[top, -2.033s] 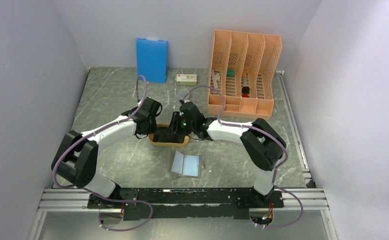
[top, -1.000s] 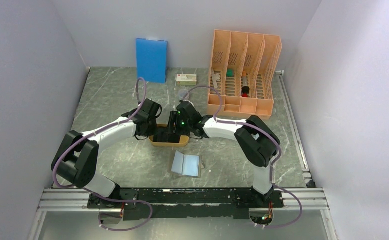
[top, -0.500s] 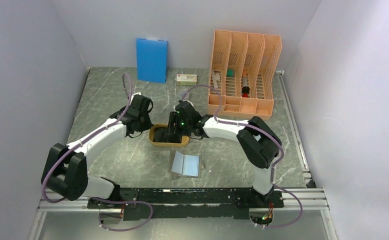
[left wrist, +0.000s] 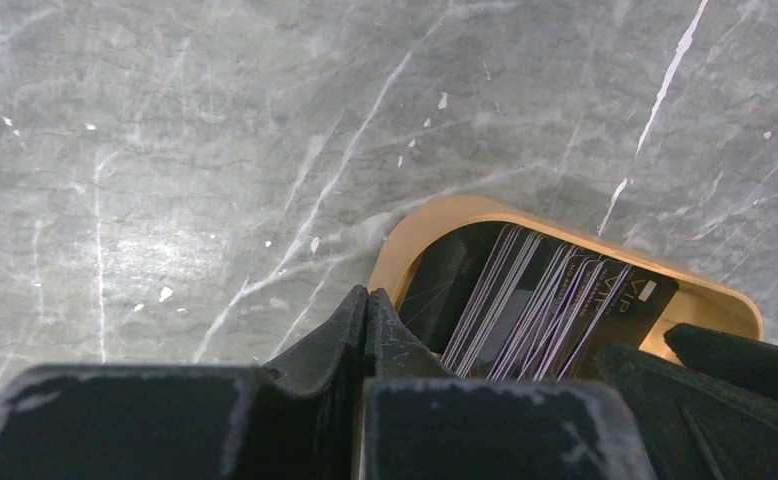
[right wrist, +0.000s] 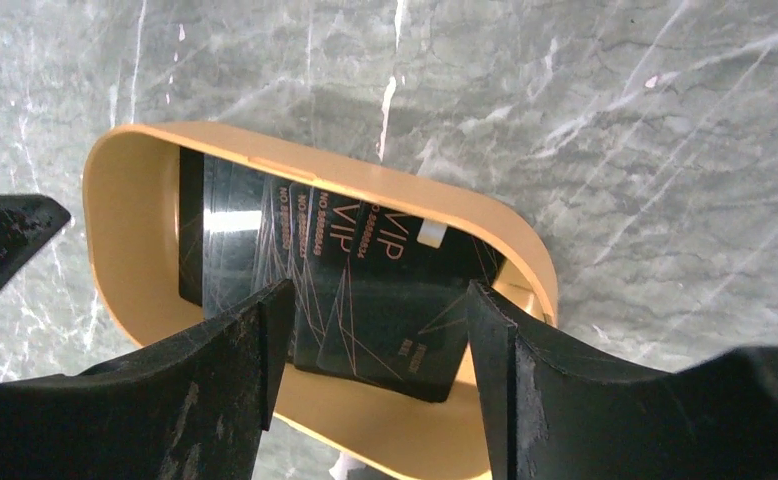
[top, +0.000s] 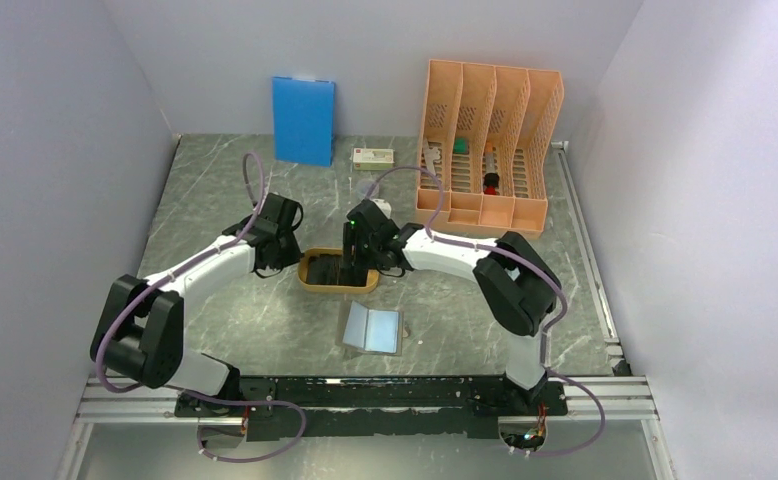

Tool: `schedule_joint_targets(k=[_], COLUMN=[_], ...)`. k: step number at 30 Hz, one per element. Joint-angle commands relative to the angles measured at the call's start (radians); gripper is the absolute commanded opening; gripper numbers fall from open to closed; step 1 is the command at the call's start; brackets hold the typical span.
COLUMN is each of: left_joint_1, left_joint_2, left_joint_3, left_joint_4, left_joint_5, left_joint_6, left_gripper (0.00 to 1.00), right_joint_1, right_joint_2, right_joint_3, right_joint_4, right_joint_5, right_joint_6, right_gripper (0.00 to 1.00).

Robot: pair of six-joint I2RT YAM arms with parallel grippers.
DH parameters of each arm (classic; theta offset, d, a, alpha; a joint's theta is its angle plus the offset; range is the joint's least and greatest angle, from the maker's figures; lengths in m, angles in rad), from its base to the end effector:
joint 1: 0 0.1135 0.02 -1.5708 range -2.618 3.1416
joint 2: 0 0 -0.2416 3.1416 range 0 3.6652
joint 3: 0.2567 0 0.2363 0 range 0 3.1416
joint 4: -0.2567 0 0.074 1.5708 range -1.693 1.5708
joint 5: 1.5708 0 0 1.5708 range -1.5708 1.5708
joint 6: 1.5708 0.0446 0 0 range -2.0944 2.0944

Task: Put the credit cards into the card holder
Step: Adjust the credit card in the storage box.

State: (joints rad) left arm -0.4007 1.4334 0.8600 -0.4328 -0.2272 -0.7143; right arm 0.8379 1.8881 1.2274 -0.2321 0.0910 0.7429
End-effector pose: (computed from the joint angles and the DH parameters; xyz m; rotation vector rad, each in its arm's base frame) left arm 0.2565 -0.0977 0.1800 -0.4801 2.4982 -0.1440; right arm 0.2619 0.2849 0.1579 -0.0801 2.5455 0.5565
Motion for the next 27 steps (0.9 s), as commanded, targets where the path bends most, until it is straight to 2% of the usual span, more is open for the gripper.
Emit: schedule_joint_targets(k=[1, 13, 27], left_joint_1=[0.008, 0.008, 0.008], left_joint_2=[0.024, 0.073, 0.056], left_joint_3=[-0.018, -0.083, -0.1], left_joint_4=[0.058, 0.128, 0.125], left_joint_5=[0.069, 0.157, 0.163], left_joint_6=[-0.012, -0.033, -0.043], left_gripper=[0.05, 0.05, 0.05], right_joint_1=[-0.002, 0.023, 0.082], right_joint_2=[0.062, 0.173, 0.23], right_joint_3=[0.046, 0.125, 0.229], right_joint_4=[-0.062, -0.028, -0.001], right_joint_5=[0.021, -0.12, -0.179], right_joint_6=[0.025, 0.067, 0.116], right_gripper=[0.68, 0.65, 0.63])
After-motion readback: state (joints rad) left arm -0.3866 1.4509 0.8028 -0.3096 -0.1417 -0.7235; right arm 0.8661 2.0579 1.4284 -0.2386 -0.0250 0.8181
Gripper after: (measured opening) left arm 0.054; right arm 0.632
